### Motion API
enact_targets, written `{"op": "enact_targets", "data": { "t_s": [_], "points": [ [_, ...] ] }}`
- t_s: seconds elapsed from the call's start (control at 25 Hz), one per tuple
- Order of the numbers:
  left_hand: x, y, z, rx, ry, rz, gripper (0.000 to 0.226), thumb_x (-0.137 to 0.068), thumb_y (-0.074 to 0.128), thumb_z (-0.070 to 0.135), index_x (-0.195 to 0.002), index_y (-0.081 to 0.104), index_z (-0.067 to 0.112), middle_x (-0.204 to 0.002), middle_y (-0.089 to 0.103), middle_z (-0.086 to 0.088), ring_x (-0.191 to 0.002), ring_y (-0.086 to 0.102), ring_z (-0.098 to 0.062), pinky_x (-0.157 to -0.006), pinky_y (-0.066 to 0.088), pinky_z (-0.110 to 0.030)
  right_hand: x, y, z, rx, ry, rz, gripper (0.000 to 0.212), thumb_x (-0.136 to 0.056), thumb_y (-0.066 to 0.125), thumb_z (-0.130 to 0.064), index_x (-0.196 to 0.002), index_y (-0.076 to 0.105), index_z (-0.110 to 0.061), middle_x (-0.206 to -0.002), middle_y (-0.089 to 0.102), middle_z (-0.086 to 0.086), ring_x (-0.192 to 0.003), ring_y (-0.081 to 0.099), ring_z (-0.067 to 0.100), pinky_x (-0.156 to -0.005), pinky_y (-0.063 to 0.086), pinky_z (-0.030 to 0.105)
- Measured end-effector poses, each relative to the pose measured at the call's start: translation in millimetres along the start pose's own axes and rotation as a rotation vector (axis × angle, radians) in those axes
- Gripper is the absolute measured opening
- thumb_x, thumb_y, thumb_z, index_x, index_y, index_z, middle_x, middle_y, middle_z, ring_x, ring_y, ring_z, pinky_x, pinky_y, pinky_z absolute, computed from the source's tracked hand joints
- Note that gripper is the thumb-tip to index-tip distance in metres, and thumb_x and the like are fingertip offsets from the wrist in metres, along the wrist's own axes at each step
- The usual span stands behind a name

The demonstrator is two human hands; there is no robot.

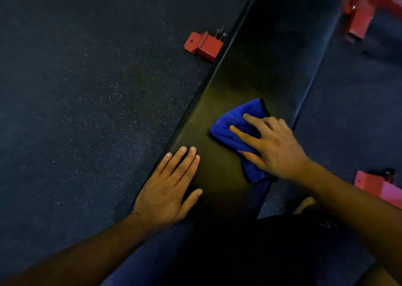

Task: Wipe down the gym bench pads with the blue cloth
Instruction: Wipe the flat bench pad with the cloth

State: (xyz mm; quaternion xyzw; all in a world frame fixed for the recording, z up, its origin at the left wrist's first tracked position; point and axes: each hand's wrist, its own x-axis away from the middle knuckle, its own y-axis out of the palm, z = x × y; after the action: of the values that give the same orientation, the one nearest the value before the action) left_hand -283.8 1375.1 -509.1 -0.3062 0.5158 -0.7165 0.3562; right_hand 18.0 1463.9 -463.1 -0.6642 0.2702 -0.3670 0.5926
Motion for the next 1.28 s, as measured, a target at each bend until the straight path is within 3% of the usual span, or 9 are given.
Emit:
{"op": "enact_targets", "data": {
  "t_s": [0.12, 0.24, 0.44, 0.64, 0.84, 1.0, 1.28],
  "points": [
    [-1.5, 0.9, -1.5, -0.023, 0.004, -0.003, 0.068, -0.106, 0.029, 0.053, -0.158, 0.031, 0.009, -0.168, 0.022, -0.009, -0.157, 0.015, -0.026, -0.128, 0.010, -0.043, -65.8, 0.9, -27.6, 0.041, 0.038, 0.028, 0.059, -0.092, 0.043, -0.051, -0.148, 0.040, -0.032, -0.152, 0.041, 0.005, -0.134, 0.037, 0.035, -0.111, 0.020, 0.058],
    [0.7, 0.5, -1.9, 0.001, 0.013, 0.008, 0.066, -0.107, 0.026, 0.051, -0.157, 0.034, 0.009, -0.166, 0.027, -0.010, -0.156, 0.018, -0.026, -0.126, 0.016, -0.045, -134.6, -8.7, -56.2, -0.044, 0.123, -0.040, 0.056, -0.096, 0.041, -0.051, -0.150, 0.037, -0.033, -0.161, 0.026, -0.001, -0.149, 0.016, 0.031, -0.116, 0.002, 0.066],
    [-1.0, 1.3, -0.6, 0.033, 0.015, 0.043, 0.060, -0.108, 0.022, 0.042, -0.155, 0.038, 0.007, -0.166, 0.028, -0.009, -0.156, 0.021, -0.025, -0.126, 0.015, -0.043, -70.6, 2.3, -38.8, -0.183, 0.134, -0.013, 0.061, -0.097, 0.046, -0.044, -0.154, 0.027, -0.035, -0.164, 0.017, -0.006, -0.152, 0.008, 0.024, -0.121, 0.003, 0.055],
    [0.0, -2.6, -0.4, 0.010, 0.025, 0.013, 0.060, -0.104, 0.031, 0.038, -0.156, 0.036, 0.007, -0.167, 0.027, -0.009, -0.155, 0.021, -0.026, -0.125, 0.015, -0.044, 43.8, 19.3, -12.0, -0.183, 0.119, -0.060, 0.070, -0.089, 0.051, -0.041, -0.153, 0.021, -0.040, -0.164, 0.013, -0.008, -0.151, 0.010, 0.025, -0.118, 0.010, 0.058],
    [-2.7, -0.1, 0.0, -0.006, 0.020, 0.016, 0.061, -0.104, 0.032, 0.038, -0.156, 0.036, 0.008, -0.166, 0.028, -0.010, -0.154, 0.024, -0.027, -0.122, 0.021, -0.048, -29.9, 9.2, -34.6, -0.134, 0.117, -0.023, 0.066, -0.091, 0.050, -0.041, -0.153, 0.026, -0.039, -0.164, 0.018, -0.004, -0.151, 0.011, 0.027, -0.120, 0.008, 0.058],
    [-0.4, 0.4, 1.3, -0.015, -0.008, 0.015, 0.063, -0.105, 0.030, 0.045, -0.156, 0.036, 0.008, -0.166, 0.027, -0.008, -0.155, 0.020, -0.025, -0.125, 0.014, -0.043, -88.2, -2.6, -48.0, -0.112, 0.067, -0.067, 0.065, -0.097, 0.048, -0.045, -0.154, 0.017, -0.041, -0.166, 0.007, -0.006, -0.153, -0.001, 0.023, -0.121, 0.003, 0.057],
    [1.3, -4.3, 2.5, -0.006, -0.004, -0.017, 0.067, -0.106, 0.027, 0.052, -0.159, 0.029, 0.012, -0.169, 0.022, -0.006, -0.157, 0.016, -0.023, -0.128, 0.009, -0.041, -6.0, 7.4, 7.7, -0.169, -0.006, -0.081, 0.066, -0.094, 0.050, -0.037, -0.153, 0.019, -0.041, -0.164, 0.011, -0.009, -0.152, 0.002, 0.020, -0.122, 0.001, 0.051]
  ]
}}
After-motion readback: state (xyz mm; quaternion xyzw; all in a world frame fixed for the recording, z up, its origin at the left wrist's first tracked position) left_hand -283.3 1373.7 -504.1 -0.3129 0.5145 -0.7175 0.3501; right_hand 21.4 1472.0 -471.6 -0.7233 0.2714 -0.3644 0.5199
